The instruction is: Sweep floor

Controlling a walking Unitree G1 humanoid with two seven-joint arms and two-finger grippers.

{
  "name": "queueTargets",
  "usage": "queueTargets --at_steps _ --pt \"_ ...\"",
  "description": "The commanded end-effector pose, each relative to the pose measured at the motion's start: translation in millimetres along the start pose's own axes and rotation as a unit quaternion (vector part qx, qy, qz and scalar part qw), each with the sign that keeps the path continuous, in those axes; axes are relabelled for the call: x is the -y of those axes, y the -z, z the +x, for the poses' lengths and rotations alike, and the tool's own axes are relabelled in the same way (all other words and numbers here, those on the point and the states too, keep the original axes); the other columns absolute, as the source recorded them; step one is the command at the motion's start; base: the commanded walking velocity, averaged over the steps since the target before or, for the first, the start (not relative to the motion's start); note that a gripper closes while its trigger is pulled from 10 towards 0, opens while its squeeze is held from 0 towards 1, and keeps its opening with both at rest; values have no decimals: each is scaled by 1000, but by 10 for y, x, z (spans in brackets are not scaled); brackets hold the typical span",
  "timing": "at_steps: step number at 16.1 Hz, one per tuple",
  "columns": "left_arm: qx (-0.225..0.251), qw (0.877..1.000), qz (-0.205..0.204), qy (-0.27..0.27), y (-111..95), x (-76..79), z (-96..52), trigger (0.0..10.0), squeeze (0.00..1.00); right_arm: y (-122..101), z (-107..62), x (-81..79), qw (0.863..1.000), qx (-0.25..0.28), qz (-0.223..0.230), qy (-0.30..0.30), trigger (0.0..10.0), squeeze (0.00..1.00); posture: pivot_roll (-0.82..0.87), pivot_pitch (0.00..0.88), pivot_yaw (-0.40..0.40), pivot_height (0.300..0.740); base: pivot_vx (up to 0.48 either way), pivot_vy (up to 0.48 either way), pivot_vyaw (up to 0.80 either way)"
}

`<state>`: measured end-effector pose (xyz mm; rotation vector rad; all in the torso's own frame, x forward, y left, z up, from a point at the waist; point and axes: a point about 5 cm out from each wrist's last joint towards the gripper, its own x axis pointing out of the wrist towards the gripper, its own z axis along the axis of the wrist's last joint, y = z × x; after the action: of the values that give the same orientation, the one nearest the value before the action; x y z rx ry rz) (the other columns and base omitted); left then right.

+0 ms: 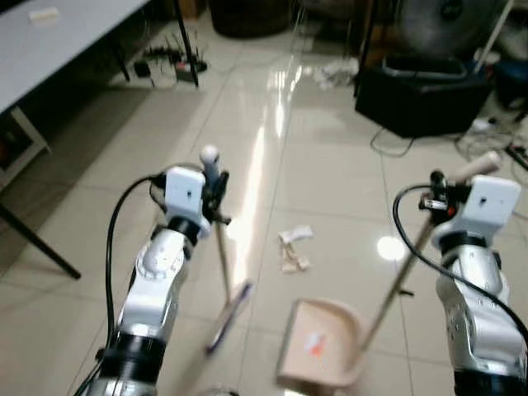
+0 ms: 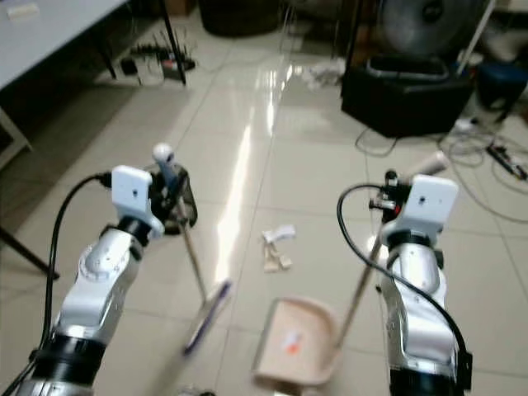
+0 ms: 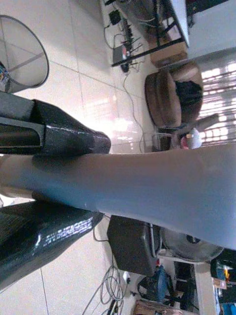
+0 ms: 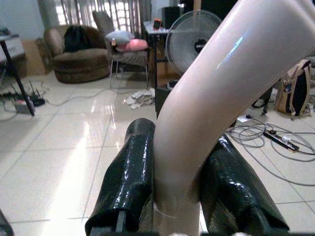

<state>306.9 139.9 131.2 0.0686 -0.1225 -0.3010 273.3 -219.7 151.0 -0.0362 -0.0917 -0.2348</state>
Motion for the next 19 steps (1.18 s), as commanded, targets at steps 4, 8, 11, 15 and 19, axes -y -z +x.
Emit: queueTargets --at_steps 4,8,11,15,19 --pt "15 1000 10 -9 -59 -52 11 10000 0 -86 32 -134 999 18 34 -23 10000 0 -45 42 52 740 335 0 -309" --pt "16 1000 12 -10 -69 -41 30 10000 0 -123 80 -168 999 24 29 -31 10000 0 -35 53 45 740 337 0 -567" --pt "27 999 31 2 -170 -42 73 10000 0 -194 124 -190 998 37 30 -37 10000 0 5 90 43 740 337 0 0" --pt "21 999 32 -11 -127 -81 -26 10000 0 -93 51 -272 998 28 33 -46 10000 0 20 74 33 740 337 0 0" --pt "28 999 29 -37 -149 -132 -36 10000 0 -168 152 -312 996 47 35 -67 10000 0 20 59 19 740 337 0 0"
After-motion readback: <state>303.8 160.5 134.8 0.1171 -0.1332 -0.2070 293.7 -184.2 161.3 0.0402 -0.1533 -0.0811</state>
